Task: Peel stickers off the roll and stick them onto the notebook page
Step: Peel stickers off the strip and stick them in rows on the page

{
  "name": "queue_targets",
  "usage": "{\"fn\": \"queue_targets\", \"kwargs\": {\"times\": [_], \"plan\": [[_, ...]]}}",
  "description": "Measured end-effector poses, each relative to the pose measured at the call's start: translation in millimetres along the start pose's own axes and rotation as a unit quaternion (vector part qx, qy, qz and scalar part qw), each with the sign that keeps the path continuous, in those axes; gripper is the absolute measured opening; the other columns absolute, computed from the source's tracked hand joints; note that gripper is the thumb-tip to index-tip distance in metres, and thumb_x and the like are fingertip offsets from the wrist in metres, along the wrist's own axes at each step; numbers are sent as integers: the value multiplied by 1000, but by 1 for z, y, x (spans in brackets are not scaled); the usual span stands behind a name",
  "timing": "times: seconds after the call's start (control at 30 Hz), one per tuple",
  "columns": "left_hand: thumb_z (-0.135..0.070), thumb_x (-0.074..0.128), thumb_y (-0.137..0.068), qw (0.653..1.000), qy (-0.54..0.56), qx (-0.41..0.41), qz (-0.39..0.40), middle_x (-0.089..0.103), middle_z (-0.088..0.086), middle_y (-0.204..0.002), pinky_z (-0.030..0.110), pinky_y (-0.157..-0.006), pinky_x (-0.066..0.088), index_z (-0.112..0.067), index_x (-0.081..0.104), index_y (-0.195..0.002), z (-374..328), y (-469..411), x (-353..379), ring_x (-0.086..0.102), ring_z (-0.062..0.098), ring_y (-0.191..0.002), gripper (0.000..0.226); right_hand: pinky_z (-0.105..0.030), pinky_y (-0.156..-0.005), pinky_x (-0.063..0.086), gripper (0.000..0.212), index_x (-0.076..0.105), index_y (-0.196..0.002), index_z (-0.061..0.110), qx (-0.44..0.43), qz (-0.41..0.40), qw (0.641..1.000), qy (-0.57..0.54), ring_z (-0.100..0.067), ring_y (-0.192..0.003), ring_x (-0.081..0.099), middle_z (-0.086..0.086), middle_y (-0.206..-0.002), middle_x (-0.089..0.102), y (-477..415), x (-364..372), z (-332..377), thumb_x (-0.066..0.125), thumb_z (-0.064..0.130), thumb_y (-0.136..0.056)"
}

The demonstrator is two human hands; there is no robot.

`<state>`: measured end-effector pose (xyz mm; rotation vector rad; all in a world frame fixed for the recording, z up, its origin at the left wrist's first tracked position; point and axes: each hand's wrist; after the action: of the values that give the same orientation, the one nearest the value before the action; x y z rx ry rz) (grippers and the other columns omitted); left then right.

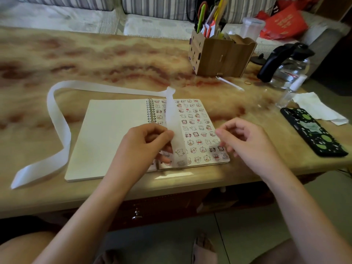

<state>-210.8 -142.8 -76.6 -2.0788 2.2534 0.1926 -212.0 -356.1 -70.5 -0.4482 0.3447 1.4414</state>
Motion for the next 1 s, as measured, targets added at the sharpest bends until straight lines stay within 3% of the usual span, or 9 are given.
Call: {"fn": "queue_targets", "kwargs": {"times": [0.17,0.4,0.63,1.0], "plan": [[-15,60,-89,999,17,22,-25,72,6,-71,22,-53,56,-6,68,-88,-2,0,-3,69,13,-63,12,-20,-64,51,5,69,-85,22,-83,59,993,-53,-5,-75,63,8,-83,71,13,32,20,72,22,-81],[-14,60,-90,998,25,44,-34,69,-3,-62,16,-50,51,-7,67,-88,-1,-2,-4,67,7,-59,10,-16,-65,49,12,71,-84,21,-93,57,990,-89,-6,-72,66,6,-80,72,12,49,24,76,13,-77],[-23,57,-91,999,44,3,10,72,4,-69,19,-56,54,-7,70,-82,-4,-2,-7,69,10,-64,23,-17,-68,53,12,72,-84,18,-85,39,988,-119,-11,-74,69,0,-80,74,12,49,25,75,8,-77],[-14,64,-86,998,48,5,31,72,1,-70,18,-62,56,-7,71,-84,-2,-2,-8,69,9,-67,11,-18,-71,54,10,73,-82,19,-87,29,990,-110,-10,-74,69,1,-79,73,10,52,26,75,10,-77]]}}
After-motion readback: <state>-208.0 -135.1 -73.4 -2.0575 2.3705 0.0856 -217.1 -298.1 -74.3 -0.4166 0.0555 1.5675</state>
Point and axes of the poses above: each hand's wrist, its own y-axis away from the middle knuckle, its own x-axis out of the palm, z = x × y
